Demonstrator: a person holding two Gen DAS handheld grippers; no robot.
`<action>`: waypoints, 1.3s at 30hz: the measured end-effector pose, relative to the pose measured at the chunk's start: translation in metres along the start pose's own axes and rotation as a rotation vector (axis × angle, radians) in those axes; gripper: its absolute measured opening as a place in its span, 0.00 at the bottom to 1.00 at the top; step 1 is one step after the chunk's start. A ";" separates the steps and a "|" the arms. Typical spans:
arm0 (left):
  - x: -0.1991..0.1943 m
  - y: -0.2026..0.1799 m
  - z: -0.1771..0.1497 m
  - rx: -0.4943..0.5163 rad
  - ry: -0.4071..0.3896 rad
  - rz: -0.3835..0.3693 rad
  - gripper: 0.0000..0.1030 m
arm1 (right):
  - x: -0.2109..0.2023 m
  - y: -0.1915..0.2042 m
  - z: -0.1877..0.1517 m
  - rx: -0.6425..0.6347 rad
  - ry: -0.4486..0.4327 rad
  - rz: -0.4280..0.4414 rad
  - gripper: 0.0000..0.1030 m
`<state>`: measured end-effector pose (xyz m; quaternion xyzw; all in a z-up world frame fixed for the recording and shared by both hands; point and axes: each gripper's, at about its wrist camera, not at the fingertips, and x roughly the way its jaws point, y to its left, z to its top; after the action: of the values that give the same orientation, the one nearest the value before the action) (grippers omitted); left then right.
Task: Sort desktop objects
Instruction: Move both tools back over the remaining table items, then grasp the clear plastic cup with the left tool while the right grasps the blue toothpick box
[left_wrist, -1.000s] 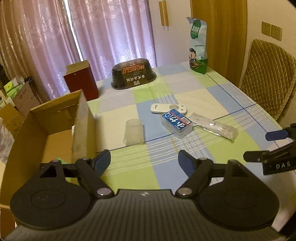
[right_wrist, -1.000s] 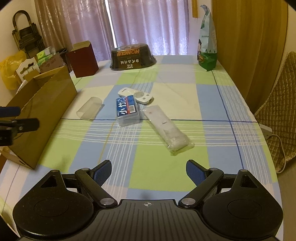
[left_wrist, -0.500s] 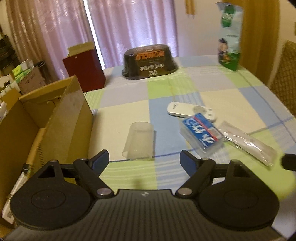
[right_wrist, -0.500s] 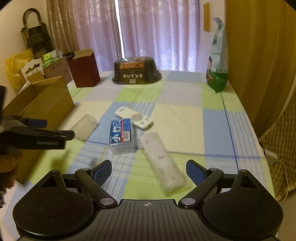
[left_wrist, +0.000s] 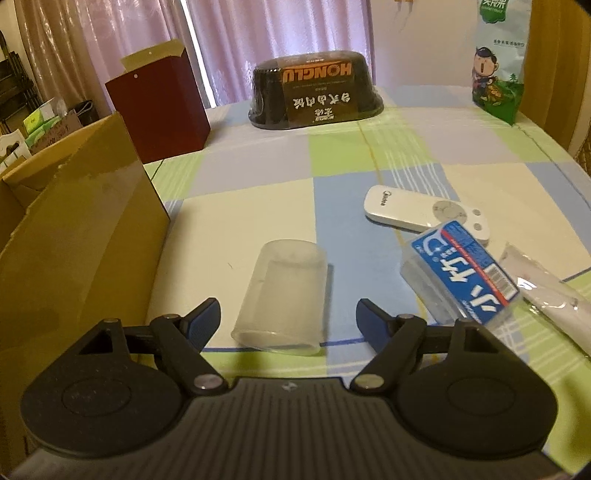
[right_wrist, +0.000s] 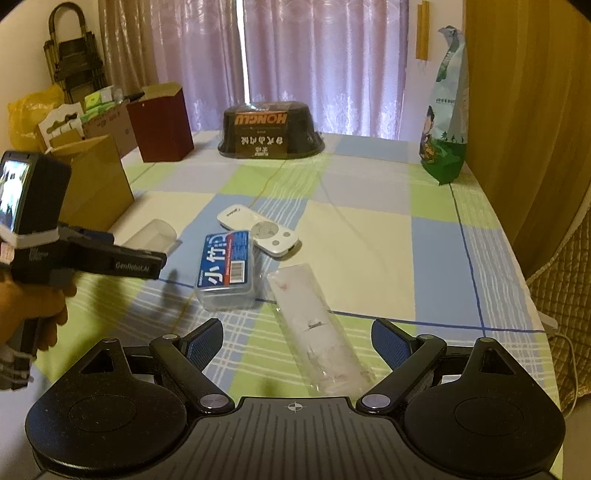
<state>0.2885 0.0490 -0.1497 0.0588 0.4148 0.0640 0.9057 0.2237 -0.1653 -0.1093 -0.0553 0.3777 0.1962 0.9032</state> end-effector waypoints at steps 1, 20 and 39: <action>0.003 0.001 0.001 -0.002 0.008 -0.005 0.74 | 0.002 0.001 0.000 -0.006 0.002 -0.001 0.87; -0.071 -0.001 -0.076 -0.072 0.035 -0.062 0.46 | 0.083 0.051 0.044 -0.115 0.028 0.098 0.82; -0.075 0.001 -0.093 -0.037 0.058 -0.064 0.47 | 0.060 0.064 0.017 -0.130 0.081 0.045 0.54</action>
<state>0.1693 0.0426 -0.1536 0.0271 0.4414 0.0443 0.8958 0.2478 -0.0834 -0.1371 -0.1131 0.4014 0.2383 0.8771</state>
